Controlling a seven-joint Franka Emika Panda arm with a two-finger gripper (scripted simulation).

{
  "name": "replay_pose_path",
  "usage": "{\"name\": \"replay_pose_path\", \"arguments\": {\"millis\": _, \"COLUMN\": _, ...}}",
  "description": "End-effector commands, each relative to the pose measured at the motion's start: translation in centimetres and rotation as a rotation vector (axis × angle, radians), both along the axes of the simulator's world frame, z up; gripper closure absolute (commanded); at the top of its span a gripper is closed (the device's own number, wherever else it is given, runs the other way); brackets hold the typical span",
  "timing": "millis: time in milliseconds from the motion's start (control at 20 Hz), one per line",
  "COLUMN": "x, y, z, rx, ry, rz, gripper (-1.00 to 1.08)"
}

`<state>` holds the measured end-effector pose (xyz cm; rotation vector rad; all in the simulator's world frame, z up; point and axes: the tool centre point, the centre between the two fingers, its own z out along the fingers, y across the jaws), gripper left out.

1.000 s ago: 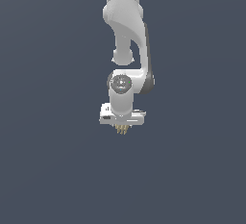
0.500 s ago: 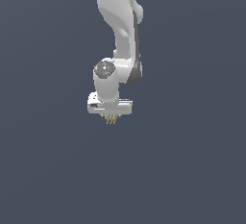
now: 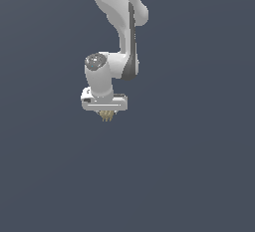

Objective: Pick up the object and move it to a goal position.

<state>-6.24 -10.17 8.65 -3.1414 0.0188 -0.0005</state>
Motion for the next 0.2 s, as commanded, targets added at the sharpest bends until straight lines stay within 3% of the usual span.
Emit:
{"name": "replay_pose_path", "arguments": {"millis": 0, "x": -0.26, "y": -0.34, "z": 0.16, "rx": 0.000, "ry": 0.000, "rz": 0.001, "gripper": 1.08}}
{"name": "replay_pose_path", "arguments": {"millis": 150, "x": -0.18, "y": -0.36, "z": 0.16, "rx": 0.000, "ry": 0.000, "rz": 0.001, "gripper": 1.08}}
